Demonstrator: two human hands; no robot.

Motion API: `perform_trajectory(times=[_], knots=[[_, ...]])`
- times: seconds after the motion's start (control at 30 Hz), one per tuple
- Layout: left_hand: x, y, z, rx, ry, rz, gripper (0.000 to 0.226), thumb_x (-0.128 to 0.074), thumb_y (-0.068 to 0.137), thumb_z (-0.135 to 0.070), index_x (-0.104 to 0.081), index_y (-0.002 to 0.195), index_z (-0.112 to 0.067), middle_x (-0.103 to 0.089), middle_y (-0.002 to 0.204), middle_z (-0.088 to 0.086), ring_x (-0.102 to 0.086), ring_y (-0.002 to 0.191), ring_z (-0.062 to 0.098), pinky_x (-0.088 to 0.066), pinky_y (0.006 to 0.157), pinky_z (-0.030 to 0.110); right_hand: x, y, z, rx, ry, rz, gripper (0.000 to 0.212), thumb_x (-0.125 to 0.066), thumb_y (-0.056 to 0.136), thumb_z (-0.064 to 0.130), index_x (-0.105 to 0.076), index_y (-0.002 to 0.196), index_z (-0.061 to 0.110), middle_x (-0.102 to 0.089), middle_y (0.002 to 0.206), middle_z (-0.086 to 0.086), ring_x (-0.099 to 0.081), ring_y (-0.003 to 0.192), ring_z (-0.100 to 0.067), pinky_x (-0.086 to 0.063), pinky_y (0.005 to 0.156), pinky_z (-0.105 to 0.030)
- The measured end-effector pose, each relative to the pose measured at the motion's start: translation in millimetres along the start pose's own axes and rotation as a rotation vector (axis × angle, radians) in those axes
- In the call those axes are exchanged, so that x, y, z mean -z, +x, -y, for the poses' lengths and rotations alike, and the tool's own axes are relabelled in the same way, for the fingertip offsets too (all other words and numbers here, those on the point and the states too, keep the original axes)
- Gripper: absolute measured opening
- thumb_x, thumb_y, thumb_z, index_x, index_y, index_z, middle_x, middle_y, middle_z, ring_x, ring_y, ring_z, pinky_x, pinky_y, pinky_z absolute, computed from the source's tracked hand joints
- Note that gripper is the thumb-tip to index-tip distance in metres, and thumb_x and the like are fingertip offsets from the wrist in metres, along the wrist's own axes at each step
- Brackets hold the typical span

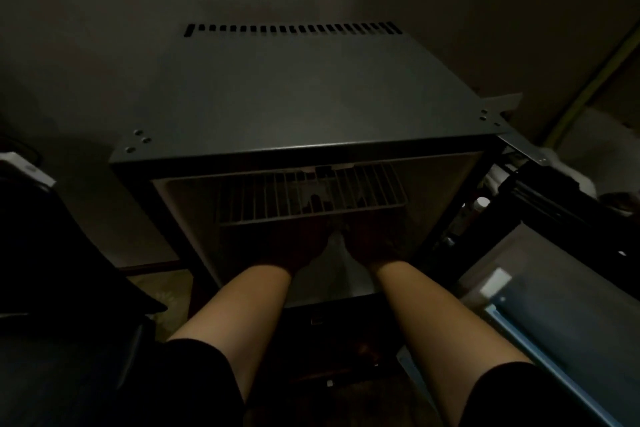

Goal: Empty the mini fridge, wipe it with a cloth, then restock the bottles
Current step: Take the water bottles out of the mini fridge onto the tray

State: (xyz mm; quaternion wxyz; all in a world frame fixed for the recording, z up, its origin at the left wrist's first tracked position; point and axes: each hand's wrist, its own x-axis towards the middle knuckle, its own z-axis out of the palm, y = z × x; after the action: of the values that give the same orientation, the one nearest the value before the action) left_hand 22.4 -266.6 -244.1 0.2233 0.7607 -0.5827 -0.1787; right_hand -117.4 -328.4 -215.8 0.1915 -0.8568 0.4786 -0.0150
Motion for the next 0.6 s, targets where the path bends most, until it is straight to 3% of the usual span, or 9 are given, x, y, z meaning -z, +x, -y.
perform_trajectory(times=[0.03, 0.1, 0.2, 0.37, 0.5, 0.6], knots=[[2, -4, -1, 0.052, 0.002, 0.014, 0.040, -0.042, 0.095, -0.054, -0.056, 0.125, -0.032, -0.050, 0.120, -0.013, -0.049, 0.111, 0.010, -0.036, 0.100, 0.026, -5, -1, 0, -0.050, 0.052, 0.007, 0.044, -0.041, 0.106, 0.026, -0.043, 0.147, 0.011, -0.044, 0.150, -0.015, -0.041, 0.137, -0.033, -0.031, 0.111, -0.038], [5, -11, -5, 0.074, 0.061, 0.020, 0.045, -0.038, 0.094, -0.053, -0.061, 0.117, -0.023, -0.060, 0.119, -0.001, -0.058, 0.109, 0.021, -0.044, 0.095, 0.030, -7, -8, 1, -0.026, 0.116, 0.007, 0.046, -0.047, 0.104, 0.030, -0.044, 0.146, 0.013, -0.044, 0.148, -0.014, -0.048, 0.129, -0.033, -0.039, 0.108, -0.039], [9, -28, -19, 0.096, 0.112, 0.098, 0.039, -0.051, 0.096, -0.035, -0.057, 0.125, -0.009, -0.055, 0.130, 0.015, -0.053, 0.118, 0.033, -0.042, 0.101, 0.037, -1, -19, -4, -0.015, 0.079, 0.090, 0.057, -0.065, 0.094, 0.030, -0.045, 0.145, 0.013, -0.041, 0.149, -0.015, -0.047, 0.130, -0.033, -0.042, 0.108, -0.041], [6, -66, -38, 0.194, 0.143, 0.131, 0.038, -0.062, 0.091, -0.030, -0.056, 0.124, -0.011, -0.053, 0.129, 0.013, -0.056, 0.112, 0.030, -0.045, 0.087, 0.032, 8, -53, -5, 0.072, -0.010, 0.223, 0.062, -0.069, 0.087, 0.027, -0.046, 0.143, 0.011, -0.040, 0.148, -0.019, -0.044, 0.132, -0.037, -0.039, 0.108, -0.037], [5, -107, -55, 0.255, 0.188, 0.083, 0.031, -0.068, 0.085, -0.038, -0.062, 0.105, -0.014, -0.062, 0.110, 0.010, -0.061, 0.100, 0.028, -0.046, 0.077, 0.031, 9, -93, -10, 0.139, 0.042, 0.139, 0.032, -0.064, 0.086, 0.027, -0.064, 0.114, 0.011, -0.065, 0.115, -0.015, -0.064, 0.102, -0.035, -0.054, 0.084, -0.035], [9, -142, -66, 0.294, 0.190, -0.007, 0.032, -0.068, 0.081, -0.043, -0.060, 0.098, -0.017, -0.057, 0.103, 0.006, -0.059, 0.096, 0.025, -0.048, 0.080, 0.032, 15, -123, -9, 0.200, -0.006, 0.078, 0.020, -0.063, 0.088, 0.030, -0.060, 0.099, 0.014, -0.056, 0.112, -0.011, -0.062, 0.100, -0.034, -0.053, 0.084, -0.038]])
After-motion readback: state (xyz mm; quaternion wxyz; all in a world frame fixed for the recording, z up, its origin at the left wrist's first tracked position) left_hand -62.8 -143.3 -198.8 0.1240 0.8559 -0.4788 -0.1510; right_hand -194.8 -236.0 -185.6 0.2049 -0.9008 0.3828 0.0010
